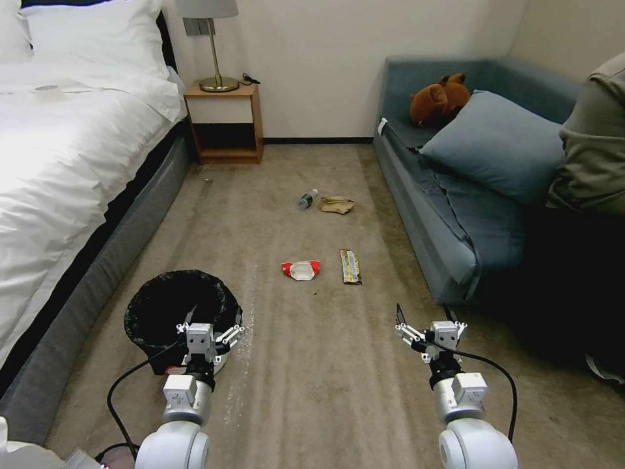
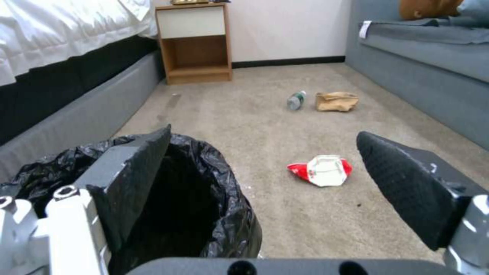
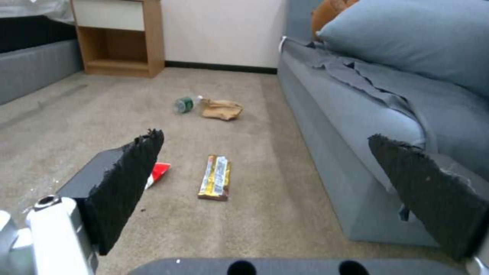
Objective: Pick up the trash bin, then pick up the garbage on the floor and place it into the trash bin.
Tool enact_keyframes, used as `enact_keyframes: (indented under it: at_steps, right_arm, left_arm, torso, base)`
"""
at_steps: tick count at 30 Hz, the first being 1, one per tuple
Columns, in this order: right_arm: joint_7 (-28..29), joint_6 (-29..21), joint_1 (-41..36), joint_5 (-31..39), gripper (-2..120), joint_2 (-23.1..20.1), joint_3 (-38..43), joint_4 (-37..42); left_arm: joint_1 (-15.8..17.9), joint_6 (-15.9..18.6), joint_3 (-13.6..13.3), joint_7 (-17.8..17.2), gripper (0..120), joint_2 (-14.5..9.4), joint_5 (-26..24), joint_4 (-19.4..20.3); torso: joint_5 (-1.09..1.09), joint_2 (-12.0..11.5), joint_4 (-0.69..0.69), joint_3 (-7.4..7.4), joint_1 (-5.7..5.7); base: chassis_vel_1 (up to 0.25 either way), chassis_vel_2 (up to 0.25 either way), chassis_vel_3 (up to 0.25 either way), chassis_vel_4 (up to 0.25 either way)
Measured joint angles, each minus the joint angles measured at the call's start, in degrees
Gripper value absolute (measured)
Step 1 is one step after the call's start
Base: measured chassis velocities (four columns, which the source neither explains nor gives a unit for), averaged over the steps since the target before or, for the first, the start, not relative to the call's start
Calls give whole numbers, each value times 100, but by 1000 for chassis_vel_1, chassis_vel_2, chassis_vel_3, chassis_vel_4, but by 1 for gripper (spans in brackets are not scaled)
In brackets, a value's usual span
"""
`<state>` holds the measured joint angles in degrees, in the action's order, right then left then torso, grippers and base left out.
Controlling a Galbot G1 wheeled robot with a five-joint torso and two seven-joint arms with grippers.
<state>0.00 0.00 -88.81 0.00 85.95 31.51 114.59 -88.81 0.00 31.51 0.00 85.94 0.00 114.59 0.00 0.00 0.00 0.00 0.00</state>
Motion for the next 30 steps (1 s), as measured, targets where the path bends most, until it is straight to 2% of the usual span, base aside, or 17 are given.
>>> enact_keyframes:
  at_steps: [30]
  right_arm:
    - [0,0,0,0,100,0,0,0]
  left_arm:
    - [0,0,0,0,98,0,0,0]
  torso:
    - [0,0,0,0,0]
  base:
    - [0,0,0,0]
